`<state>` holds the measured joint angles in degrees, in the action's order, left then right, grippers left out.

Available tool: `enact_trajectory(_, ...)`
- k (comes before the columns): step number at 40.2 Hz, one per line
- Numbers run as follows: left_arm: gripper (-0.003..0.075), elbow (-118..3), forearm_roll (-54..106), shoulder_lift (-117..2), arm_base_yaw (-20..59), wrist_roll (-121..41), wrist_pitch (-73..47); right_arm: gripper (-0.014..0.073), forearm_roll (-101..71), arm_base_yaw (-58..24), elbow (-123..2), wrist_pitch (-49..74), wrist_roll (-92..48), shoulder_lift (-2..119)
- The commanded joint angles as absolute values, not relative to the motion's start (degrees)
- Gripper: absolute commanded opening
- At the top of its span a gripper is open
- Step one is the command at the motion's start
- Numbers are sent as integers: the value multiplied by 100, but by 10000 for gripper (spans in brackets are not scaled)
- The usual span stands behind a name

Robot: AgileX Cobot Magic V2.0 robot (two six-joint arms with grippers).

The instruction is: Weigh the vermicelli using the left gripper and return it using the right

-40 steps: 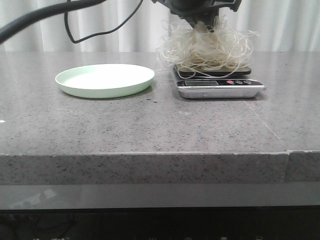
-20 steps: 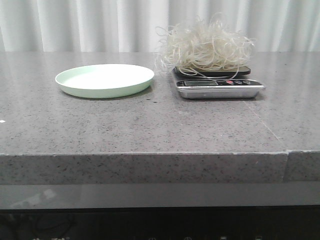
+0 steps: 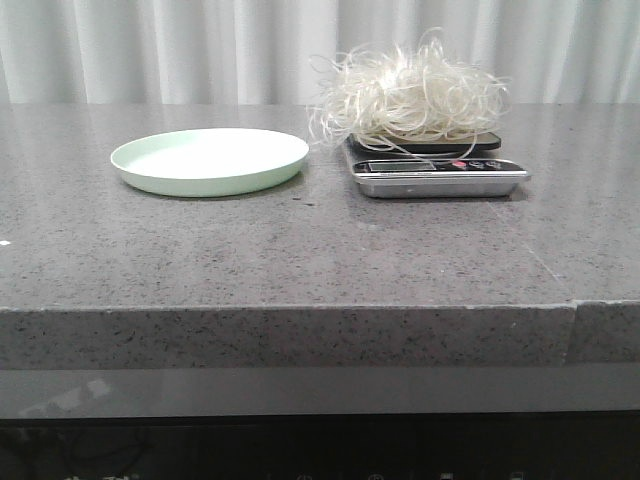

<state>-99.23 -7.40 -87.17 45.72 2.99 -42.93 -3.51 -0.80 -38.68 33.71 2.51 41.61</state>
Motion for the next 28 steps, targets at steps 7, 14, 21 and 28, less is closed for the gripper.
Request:
enact_trajectory(7,481,-8039,-741,-6998,4638,434,-3140,571,-298,-61,-4078,3035,211,4190)
enact_trajectory(14,481,-6936,-602,-6042,4638,434,-2932,571,-298,-61,-4078,3035,211,4190)
enact_trajectory(21,481,-6037,-414,-5137,4638,434,-2866,571,-298,-61,-4078,3035,211,4190)
enact_trajectory(28,481,-5345,-378,-4399,4638,434,-2855,571,-298,-61,-4078,3035,211,4190)
